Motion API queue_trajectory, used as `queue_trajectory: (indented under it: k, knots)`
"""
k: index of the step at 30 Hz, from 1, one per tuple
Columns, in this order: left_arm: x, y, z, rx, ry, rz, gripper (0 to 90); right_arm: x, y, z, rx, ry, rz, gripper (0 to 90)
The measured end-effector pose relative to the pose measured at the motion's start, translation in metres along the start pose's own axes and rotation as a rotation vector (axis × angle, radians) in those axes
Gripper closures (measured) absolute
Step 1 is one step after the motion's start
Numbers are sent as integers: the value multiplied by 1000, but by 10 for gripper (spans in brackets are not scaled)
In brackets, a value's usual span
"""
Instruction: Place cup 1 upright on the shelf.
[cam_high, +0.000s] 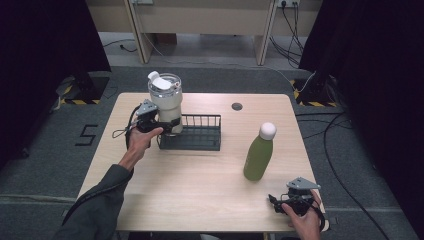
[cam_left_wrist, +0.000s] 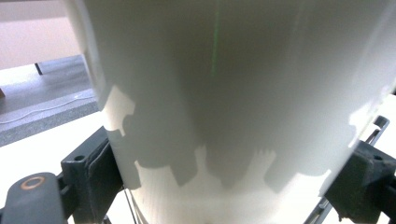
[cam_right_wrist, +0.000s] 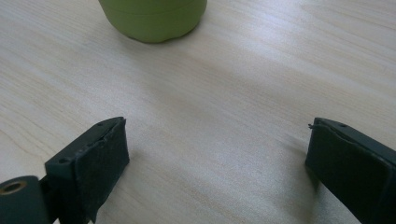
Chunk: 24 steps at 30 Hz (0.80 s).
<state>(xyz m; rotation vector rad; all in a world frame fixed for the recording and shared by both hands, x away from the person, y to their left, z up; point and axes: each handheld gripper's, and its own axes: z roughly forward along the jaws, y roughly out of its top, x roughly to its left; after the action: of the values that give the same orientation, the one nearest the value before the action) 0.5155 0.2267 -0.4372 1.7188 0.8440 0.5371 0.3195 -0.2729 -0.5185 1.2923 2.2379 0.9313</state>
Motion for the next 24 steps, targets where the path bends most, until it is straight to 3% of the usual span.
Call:
queue_trajectory:
  k: [15, 24]
  knots:
    - [0, -17, 7, -5, 7, -23, 113, 0, 0, 0, 0, 0, 0, 61]
    - [-2, -22, 7, 2, 18, -10, 113, 0, 0, 0, 0, 0, 0, 61]
